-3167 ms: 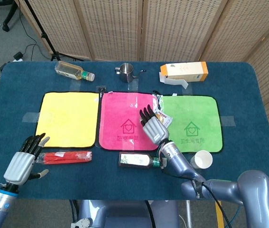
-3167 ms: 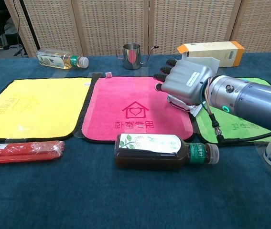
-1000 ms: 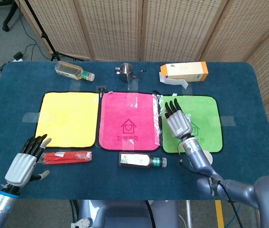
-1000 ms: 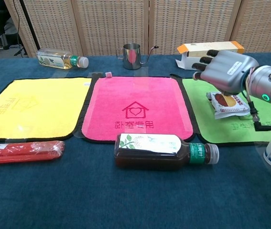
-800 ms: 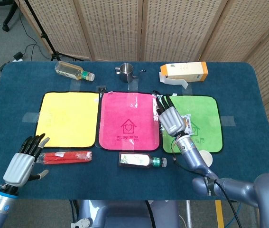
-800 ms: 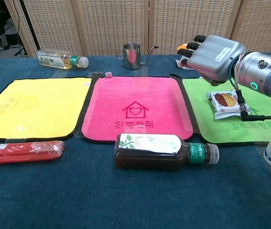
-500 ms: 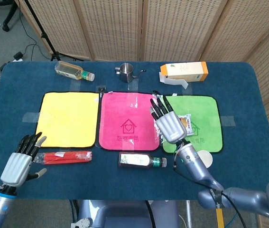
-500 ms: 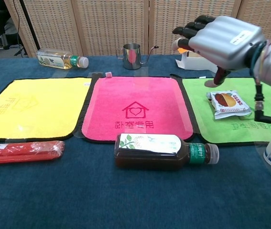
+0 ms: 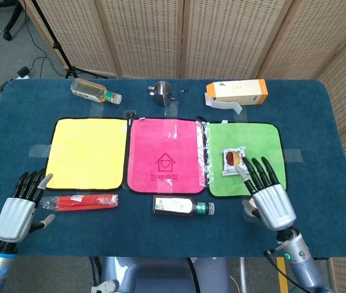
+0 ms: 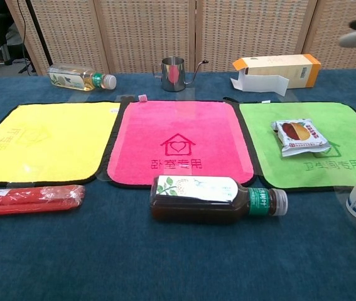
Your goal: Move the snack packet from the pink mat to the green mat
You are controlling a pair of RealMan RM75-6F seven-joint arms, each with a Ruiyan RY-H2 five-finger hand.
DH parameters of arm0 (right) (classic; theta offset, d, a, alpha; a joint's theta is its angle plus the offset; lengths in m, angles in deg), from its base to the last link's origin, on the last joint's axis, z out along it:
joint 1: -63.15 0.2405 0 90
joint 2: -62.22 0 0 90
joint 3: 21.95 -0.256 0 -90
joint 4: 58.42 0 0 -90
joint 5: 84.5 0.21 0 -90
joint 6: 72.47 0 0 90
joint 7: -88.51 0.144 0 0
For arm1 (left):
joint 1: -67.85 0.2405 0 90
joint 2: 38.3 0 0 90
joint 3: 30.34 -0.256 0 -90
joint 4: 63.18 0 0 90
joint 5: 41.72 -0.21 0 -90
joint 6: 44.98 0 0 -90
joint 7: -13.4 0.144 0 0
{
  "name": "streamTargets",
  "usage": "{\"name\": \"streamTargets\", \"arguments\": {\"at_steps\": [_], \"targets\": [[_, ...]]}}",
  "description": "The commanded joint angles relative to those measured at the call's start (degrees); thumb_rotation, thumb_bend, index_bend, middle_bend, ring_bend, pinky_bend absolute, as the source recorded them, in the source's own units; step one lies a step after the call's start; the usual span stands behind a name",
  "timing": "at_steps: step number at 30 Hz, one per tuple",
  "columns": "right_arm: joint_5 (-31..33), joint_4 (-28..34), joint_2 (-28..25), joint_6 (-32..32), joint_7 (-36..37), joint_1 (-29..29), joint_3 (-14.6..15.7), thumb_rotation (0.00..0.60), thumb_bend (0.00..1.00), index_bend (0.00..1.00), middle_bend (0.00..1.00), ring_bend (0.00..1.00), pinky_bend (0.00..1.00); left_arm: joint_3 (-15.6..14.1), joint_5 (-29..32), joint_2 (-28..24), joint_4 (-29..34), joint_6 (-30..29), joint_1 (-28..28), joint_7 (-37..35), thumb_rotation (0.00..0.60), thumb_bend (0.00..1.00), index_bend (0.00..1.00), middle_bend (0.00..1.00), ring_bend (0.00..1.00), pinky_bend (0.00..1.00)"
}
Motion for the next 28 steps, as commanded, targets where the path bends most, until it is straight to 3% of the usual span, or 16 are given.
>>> {"name": "streamTargets", "arguments": {"at_steps": [1, 11, 28], "targets": [[-1.5, -4.3, -1.9, 3.1, 6.1, -5.3, 2.6, 0.6, 0.0, 0.06, 0.0, 0.0, 0.02, 0.0, -0.3, -0.2, 0.2, -0.8, 0.5, 0.4, 0.6, 0.08, 0.0, 0.0, 0.0, 0.0], [0.0, -12.9, -1.7, 3.0, 18.5, -11.2, 1.0, 0.6, 0.05, 0.06, 0.0, 0.0, 0.02, 0.2, -1.2, -0.2, 0.1, -1.8, 0.9, 1.7, 0.6, 0.09, 0.0, 0.0, 0.0, 0.0], [-2.6, -13.7, -1.6, 1.3, 19.4, -13.5, -3.0, 0.6, 0.07, 0.06, 0.0, 0.0, 0.02, -0.2, -2.0, 0.3, -0.3, -0.3, 0.5, 2.5, 0.6, 0.09, 0.0, 0.0, 0.0, 0.0]]}}
